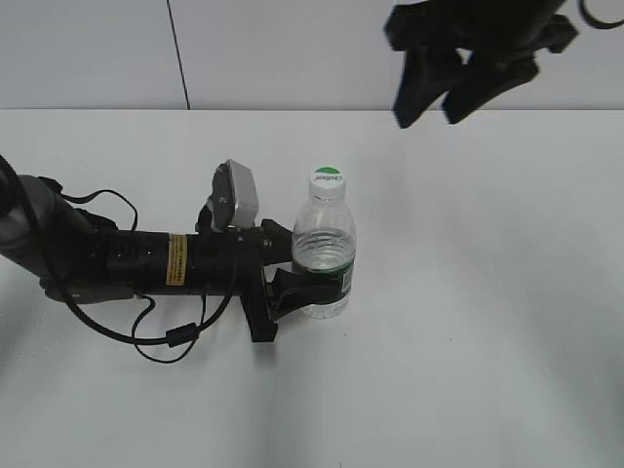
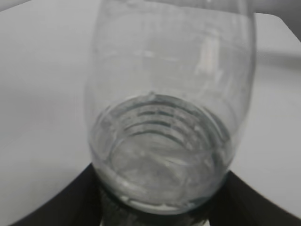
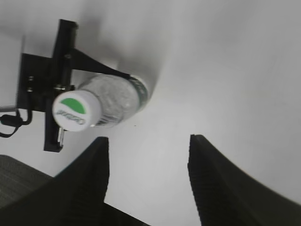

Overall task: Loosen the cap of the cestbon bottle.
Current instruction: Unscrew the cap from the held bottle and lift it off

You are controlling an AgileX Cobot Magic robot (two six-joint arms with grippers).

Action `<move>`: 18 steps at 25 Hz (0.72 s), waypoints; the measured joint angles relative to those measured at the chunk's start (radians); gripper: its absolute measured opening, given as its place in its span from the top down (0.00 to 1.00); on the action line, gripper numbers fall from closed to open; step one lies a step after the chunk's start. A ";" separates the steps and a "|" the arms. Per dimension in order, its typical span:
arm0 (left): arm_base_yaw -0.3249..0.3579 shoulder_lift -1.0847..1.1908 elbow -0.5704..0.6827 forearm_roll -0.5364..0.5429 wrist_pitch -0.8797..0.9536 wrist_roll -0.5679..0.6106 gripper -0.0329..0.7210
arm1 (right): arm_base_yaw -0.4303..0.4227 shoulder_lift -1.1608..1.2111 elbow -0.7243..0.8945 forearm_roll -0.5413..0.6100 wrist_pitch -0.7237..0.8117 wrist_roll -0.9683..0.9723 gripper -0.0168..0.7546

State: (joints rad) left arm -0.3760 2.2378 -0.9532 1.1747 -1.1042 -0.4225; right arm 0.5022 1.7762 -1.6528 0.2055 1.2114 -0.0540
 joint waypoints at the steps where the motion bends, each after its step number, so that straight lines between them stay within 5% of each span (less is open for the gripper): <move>1: 0.000 0.000 0.000 0.000 0.000 0.000 0.46 | 0.030 0.017 -0.015 0.000 0.000 0.000 0.44; 8: 0.000 0.000 0.000 0.001 0.000 0.000 0.46 | 0.147 0.099 -0.061 -0.034 0.002 0.016 0.44; 18: 0.000 0.001 0.000 0.003 0.000 0.000 0.46 | 0.155 0.140 -0.082 -0.038 0.003 0.027 0.44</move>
State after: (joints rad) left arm -0.3764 2.2386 -0.9532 1.1778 -1.1042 -0.4225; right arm 0.6569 1.9159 -1.7343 0.1674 1.2146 -0.0268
